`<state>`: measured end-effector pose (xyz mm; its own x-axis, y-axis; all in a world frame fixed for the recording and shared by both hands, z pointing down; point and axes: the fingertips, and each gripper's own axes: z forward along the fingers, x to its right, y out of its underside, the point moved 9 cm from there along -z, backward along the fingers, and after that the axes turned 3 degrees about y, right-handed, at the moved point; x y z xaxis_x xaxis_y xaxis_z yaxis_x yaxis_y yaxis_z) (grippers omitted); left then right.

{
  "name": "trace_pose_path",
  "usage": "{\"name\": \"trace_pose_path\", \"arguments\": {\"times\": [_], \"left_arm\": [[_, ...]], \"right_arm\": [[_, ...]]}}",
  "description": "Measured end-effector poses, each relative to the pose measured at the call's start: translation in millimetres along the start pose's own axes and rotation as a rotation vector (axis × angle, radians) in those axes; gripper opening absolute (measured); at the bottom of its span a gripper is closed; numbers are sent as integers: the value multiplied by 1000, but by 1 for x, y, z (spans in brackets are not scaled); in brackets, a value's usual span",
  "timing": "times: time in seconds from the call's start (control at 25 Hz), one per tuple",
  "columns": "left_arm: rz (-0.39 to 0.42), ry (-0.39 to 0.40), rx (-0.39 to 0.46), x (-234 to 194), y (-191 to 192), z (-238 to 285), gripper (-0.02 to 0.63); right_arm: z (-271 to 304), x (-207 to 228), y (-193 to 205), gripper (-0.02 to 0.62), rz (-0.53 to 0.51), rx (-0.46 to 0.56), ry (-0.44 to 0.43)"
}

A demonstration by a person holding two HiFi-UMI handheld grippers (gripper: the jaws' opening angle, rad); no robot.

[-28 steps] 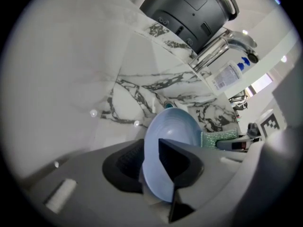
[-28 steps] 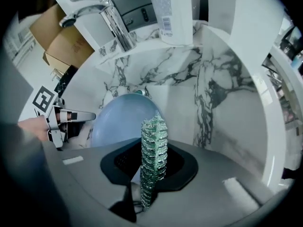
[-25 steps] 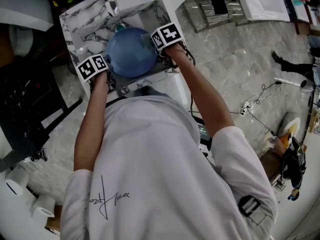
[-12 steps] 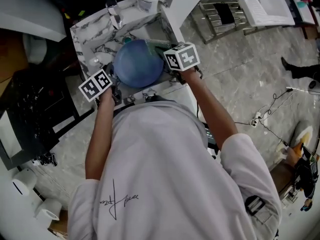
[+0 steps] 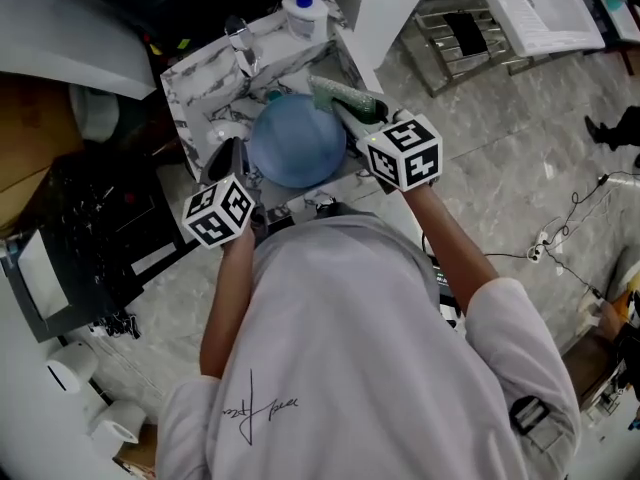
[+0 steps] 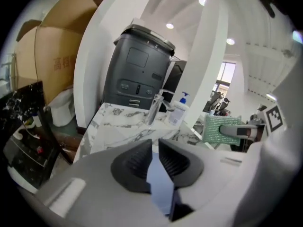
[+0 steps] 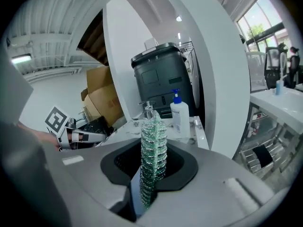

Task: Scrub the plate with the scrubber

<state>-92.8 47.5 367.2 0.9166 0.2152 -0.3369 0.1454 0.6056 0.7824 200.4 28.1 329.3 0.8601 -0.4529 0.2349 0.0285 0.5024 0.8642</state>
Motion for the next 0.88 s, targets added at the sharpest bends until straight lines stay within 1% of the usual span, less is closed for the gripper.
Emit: {"name": "trace_pose_path", "arguments": {"times": [0.12, 0.28, 0.44, 0.6, 0.72, 0.88], "left_arm": [[60, 7, 57, 13, -11, -14, 91], [113, 25, 146, 32, -31, -28, 66], [162, 60, 213, 51, -48, -45, 55], [198, 72, 291, 64, -62, -61, 54], [223, 73, 347, 72, -69, -72, 54], [266, 47, 393, 79, -78, -84, 54]], "right_arm": [[-16, -6, -9, 67, -23, 55, 2], [-34, -12, -26, 66, -73, 122, -11], [-48, -16, -40, 66, -107, 161, -21], [-59, -17, -54, 66, -125, 197, -26], [-69, -18, -63, 64, -136, 218, -33], [-80, -23, -77, 61, -143, 265, -39]]}}
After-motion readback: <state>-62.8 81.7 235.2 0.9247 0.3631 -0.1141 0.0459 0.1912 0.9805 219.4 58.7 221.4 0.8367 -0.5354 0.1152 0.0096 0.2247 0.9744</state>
